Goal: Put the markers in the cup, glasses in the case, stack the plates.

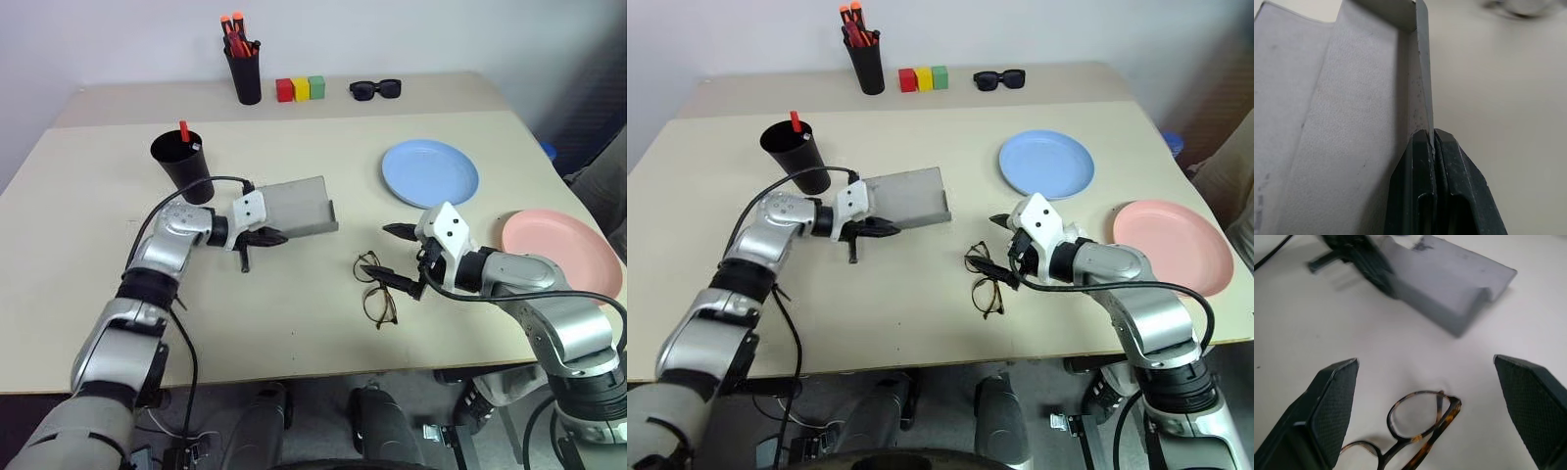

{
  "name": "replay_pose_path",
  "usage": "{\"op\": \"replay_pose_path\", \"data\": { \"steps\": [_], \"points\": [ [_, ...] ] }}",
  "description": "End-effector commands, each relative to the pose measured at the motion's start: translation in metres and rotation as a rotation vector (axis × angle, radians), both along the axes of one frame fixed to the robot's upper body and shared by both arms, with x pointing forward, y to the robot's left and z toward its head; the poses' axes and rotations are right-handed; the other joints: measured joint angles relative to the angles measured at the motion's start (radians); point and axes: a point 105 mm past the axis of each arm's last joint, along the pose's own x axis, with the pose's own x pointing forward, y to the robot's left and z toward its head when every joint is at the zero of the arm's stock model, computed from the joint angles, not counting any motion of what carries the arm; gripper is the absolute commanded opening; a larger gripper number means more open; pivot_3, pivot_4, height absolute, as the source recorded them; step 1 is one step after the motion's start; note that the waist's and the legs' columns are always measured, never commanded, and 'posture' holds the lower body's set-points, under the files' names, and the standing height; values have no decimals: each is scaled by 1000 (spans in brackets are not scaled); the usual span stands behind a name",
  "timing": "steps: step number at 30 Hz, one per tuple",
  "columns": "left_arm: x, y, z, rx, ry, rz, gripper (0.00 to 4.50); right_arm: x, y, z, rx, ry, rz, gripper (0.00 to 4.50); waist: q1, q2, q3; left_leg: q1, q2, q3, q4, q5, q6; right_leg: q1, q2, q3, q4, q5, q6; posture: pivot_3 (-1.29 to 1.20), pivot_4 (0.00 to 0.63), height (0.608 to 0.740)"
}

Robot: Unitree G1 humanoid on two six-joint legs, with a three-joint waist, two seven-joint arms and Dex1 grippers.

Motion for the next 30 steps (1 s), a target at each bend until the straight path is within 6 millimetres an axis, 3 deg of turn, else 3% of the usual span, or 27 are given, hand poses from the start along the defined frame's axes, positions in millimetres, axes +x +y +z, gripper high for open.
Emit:
{"op": "replay_pose_path", "data": {
  "steps": [1, 3, 4, 6, 8, 16, 23, 28, 30],
  "points": [
    [-20, -2, 13, 18, -19, -73, 57, -4, 0, 14, 26, -16, 8, 4500, 2, 0, 0, 0, 0, 0, 0, 0, 0, 0, 0, 0, 0, 0, 0, 0, 150, 740],
    [-26, 0, 12, 8, 4, -56, 57, -3, -3, 10, 18, 13, -5, 4500, 5, 0, 0, 0, 0, -1, 0, 0, 0, 0, 0, 0, 0, -1, -2, 0, 150, 740],
    [-26, 1, 13, -1, 14, -39, 299, -4, -4, 8, 13, 28, -10, 4500, 7, 0, 0, 0, 0, -1, 0, 0, 0, 1, -1, 0, -1, -1, -2, 0, 150, 740],
    [-26, 1, 17, -14, -28, -20, 955, -5, -6, 4, 13, 72, -24, 4500, 8, 0, 0, 0, 0, -1, 0, 0, 0, 1, -1, 0, -1, -2, -3, 0, 150, 740],
    [-26, 1, 21, -30, -61, -6, 1890, -6, -8, 2, 18, 99, -33, 4500, 6, 0, 0, 0, 0, -1, 0, 0, 0, 1, -1, 0, -1, -2, -3, 0, 150, 740],
    [-29, 2, 61, -222, -208, 64, 1890, -14, -17, -11, 50, 269, -104, 4500, 4, 0, 0, 0, 0, -2, 0, 0, 1, 0, -1, 0, -1, -1, -2, 0, 150, 740],
    [-91, -2, 37, -251, -145, -7, 1890, -16, -16, -22, 161, 419, -167, 4500, 2, 1, -1, 1, 3, 0, -1, -1, 2, 0, -1, 2, -1, -2, -3, 0, 150, 740],
    [-105, -1, 22, -228, -133, 15, 1890, -14, -16, -29, 183, 478, -197, 4500, 15, 2, -1, 0, 3, 0, 0, -2, 2, 2, -1, 2, -4, -3, -6, 0, 150, 740],
    [-108, -1, 18, -226, -129, 29, 1962, -13, -16, -32, 192, 499, -208, 3986, 17, 2, -1, 0, 4, 1, 0, -2, 2, 1, -1, 2, -5, -3, -6, 0, 150, 740]
  ]
}}
